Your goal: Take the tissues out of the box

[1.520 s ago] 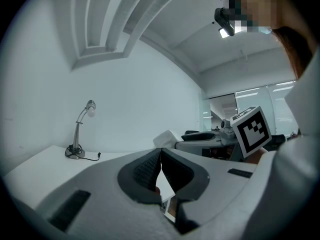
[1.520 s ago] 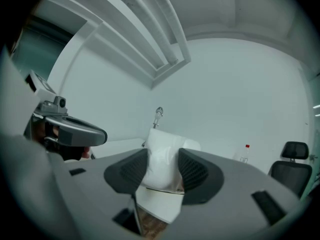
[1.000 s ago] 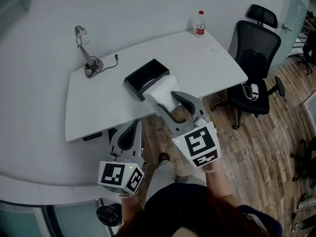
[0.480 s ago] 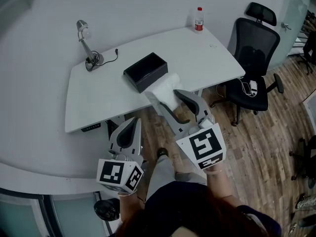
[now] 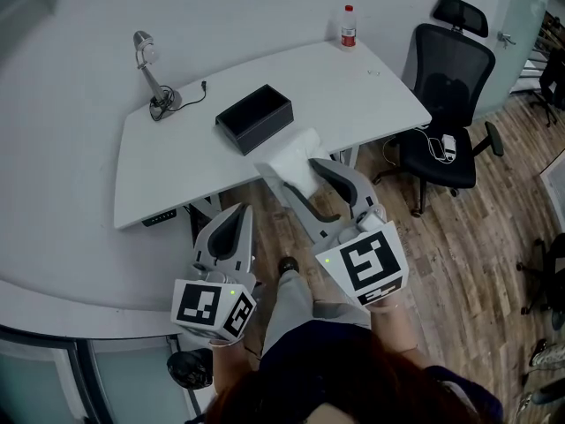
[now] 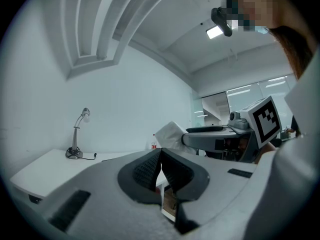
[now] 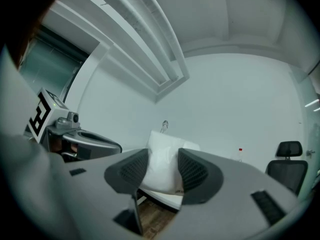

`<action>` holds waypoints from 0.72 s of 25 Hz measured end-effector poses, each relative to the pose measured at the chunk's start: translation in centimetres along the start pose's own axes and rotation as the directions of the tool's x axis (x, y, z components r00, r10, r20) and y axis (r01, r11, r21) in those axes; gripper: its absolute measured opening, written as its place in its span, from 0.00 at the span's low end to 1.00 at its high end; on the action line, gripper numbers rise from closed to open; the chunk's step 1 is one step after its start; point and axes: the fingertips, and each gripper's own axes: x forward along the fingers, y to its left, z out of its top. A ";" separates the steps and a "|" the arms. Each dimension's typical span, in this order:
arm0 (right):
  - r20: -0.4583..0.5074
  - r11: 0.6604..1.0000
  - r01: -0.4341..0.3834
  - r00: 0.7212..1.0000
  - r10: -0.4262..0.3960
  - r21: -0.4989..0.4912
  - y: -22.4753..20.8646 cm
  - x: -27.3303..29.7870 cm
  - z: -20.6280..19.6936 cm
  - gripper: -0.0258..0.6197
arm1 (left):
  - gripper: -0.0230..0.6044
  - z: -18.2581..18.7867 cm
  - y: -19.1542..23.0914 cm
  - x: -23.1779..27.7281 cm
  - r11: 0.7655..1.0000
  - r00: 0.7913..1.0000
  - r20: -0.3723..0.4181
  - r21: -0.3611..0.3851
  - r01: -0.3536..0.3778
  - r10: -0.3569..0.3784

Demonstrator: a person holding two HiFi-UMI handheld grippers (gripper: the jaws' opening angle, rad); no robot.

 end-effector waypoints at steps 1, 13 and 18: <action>0.003 1.000 -0.001 1.000 0.001 -0.002 0.2 -0.3 0.2 0.35 | 0.07 0.0 -0.1 -0.2 1.000 1.000 0.001 0.001 0.001 -0.001; 0.031 1.000 -0.010 0.999 0.010 -0.006 2.0 -2.7 1.0 0.35 | 0.07 -0.4 -0.9 -1.9 1.000 1.000 0.009 -0.002 0.013 -0.013; 0.030 1.000 -0.008 1.000 0.008 -0.011 2.4 -3.1 1.0 0.35 | 0.07 -0.4 -1.0 -2.3 1.000 1.000 0.019 -0.005 0.016 -0.016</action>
